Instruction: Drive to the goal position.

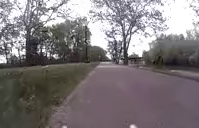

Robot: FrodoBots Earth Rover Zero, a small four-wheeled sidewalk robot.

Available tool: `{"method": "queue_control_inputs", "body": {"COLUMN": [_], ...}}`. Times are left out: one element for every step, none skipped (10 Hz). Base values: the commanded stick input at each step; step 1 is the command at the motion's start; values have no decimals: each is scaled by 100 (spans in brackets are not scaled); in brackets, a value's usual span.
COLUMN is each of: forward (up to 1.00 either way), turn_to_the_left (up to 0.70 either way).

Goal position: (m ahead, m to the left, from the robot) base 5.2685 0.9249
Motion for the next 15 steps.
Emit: {"method": "queue_control_inputs", "body": {"forward": [100, 100, 100, 100, 100, 100, 100, 100, 100, 100, 100, 100, 100, 100, 100], "turn_to_the_left": [0, 0, 0, 0, 0, 0, 0, 0, 0, 0, 0, 0, 0, 0, 0]}}
